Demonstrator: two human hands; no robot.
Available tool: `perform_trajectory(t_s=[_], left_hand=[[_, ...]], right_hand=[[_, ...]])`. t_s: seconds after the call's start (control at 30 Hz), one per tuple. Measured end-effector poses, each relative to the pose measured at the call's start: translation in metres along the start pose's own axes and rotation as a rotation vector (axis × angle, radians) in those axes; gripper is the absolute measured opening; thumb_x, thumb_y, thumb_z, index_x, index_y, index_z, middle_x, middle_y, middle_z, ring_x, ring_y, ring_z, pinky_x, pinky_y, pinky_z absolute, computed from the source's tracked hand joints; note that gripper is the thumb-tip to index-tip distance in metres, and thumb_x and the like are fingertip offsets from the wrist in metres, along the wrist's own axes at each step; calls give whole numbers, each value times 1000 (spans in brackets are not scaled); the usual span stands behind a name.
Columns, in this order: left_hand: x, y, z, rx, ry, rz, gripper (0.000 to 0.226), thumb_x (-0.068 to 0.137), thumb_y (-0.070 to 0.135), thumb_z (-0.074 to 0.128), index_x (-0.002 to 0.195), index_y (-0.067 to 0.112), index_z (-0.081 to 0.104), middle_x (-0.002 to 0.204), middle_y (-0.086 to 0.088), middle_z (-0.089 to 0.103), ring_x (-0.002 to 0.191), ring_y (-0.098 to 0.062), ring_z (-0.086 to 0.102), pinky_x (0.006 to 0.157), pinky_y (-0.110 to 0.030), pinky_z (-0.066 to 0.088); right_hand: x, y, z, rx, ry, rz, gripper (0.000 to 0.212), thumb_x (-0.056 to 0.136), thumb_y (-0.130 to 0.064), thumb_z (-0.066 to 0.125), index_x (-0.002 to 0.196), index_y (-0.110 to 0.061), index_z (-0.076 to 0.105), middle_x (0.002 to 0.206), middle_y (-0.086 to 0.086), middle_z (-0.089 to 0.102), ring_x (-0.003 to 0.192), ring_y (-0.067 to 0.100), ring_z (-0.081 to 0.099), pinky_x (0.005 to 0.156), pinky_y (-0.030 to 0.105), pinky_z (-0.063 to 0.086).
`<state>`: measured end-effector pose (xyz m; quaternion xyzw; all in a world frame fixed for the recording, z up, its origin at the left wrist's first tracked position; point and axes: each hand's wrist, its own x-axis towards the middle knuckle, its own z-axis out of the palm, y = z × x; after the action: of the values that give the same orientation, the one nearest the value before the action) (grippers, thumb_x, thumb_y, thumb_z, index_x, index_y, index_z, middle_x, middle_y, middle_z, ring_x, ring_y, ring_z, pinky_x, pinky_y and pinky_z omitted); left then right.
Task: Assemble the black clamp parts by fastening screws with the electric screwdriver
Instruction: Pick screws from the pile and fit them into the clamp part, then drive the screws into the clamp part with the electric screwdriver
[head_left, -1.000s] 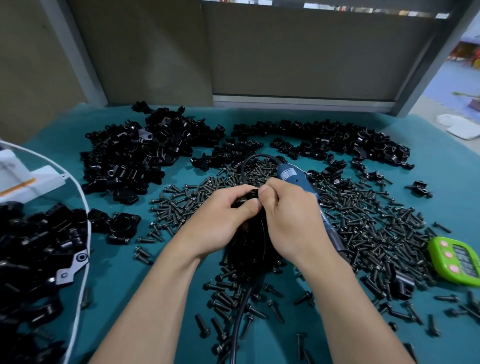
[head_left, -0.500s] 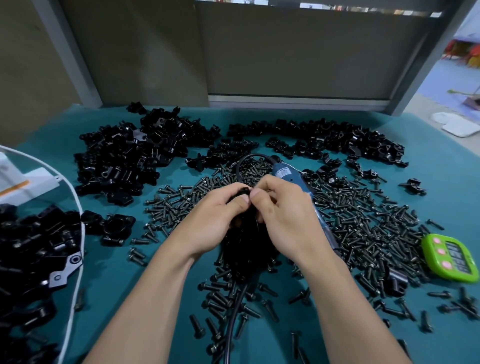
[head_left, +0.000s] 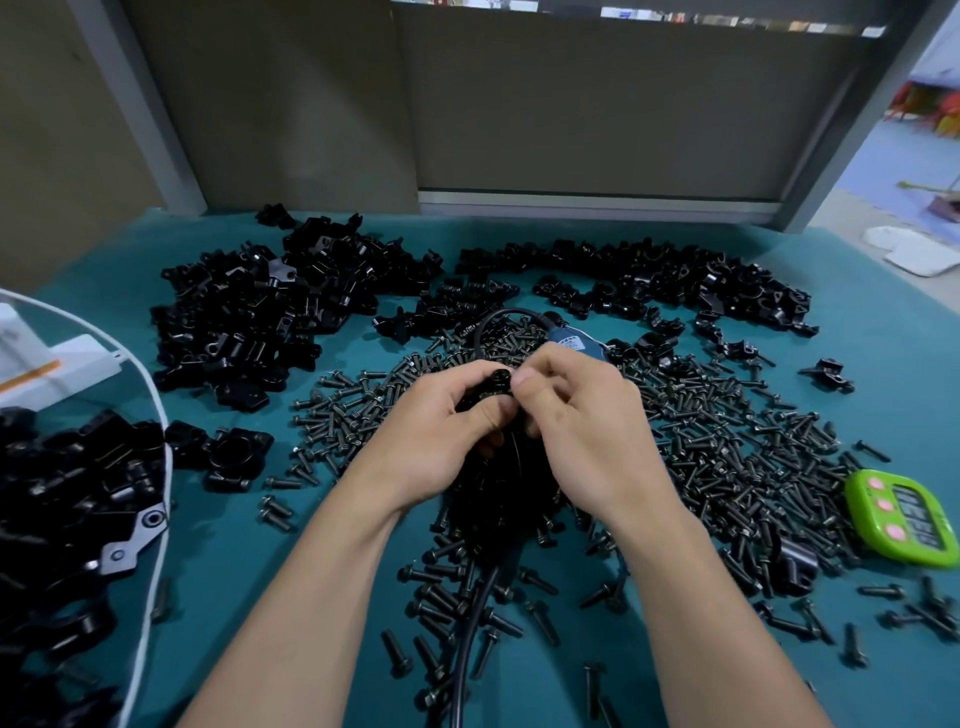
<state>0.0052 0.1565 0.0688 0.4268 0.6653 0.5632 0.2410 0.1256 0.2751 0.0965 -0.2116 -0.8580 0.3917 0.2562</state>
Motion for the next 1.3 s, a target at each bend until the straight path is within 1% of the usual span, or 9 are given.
perform_trajectory(t_s=[0.1,0.33,0.43,0.63,0.8,1.0,1.13,1.2,1.3], left_hand=[[-1,-1,-1,-22,-7,-11,19,104,25,63,112,38,75,93,7,78,76,-6,70,70,-23,55],[-1,-2,1,-84,-1,-38,23,101,28,66,117,40,76,94,2,78,76,-12,67,72,-36,58],[-2,-2,-1,-81,-20,-23,18,103,26,65,112,36,77,93,2,78,76,-8,68,68,-27,56],[-5,1,5,-2,9,-10,28,103,21,65,123,38,73,92,17,78,74,0,68,70,-22,53],[-5,3,5,24,28,-8,20,104,20,63,114,33,75,93,9,79,75,-4,70,67,-22,55],[-4,1,8,63,31,-12,21,101,27,64,112,40,75,93,10,79,80,-15,73,75,-35,60],[-2,-4,8,32,164,-40,21,98,29,61,106,44,74,92,1,78,70,-9,66,68,-33,58],[-2,-8,8,48,261,-52,21,101,28,60,108,44,72,96,3,77,73,-8,68,71,-36,59],[-4,-10,8,75,348,-50,17,102,35,56,109,41,71,94,12,76,74,-8,71,71,-31,58]], right_hand=[[1,-1,-4,6,-58,-24,20,100,-21,61,80,-24,64,61,1,64,57,20,54,54,32,42],[2,2,2,-7,7,37,40,102,-36,57,68,-17,62,49,-9,54,46,9,45,45,20,33],[2,1,-1,52,-26,28,28,99,-25,61,72,-20,64,58,0,63,50,15,49,50,32,40],[4,2,4,-62,13,61,50,105,-37,54,58,-19,54,43,-13,49,45,8,46,44,20,31],[2,5,-3,-27,-35,20,33,100,-28,57,69,-19,60,59,-1,61,52,13,51,52,30,41],[3,0,5,-83,19,142,59,105,-46,50,56,-12,51,43,-8,48,47,10,46,46,26,31],[4,-2,-17,-206,270,113,37,103,-48,49,81,-23,64,65,-8,62,59,8,54,58,31,40],[5,-1,-27,-466,186,233,25,99,-47,54,113,-27,59,95,-2,68,85,17,62,76,37,49],[2,1,-23,-705,-77,470,54,93,-47,62,135,-26,34,109,4,54,96,34,58,79,43,46]])
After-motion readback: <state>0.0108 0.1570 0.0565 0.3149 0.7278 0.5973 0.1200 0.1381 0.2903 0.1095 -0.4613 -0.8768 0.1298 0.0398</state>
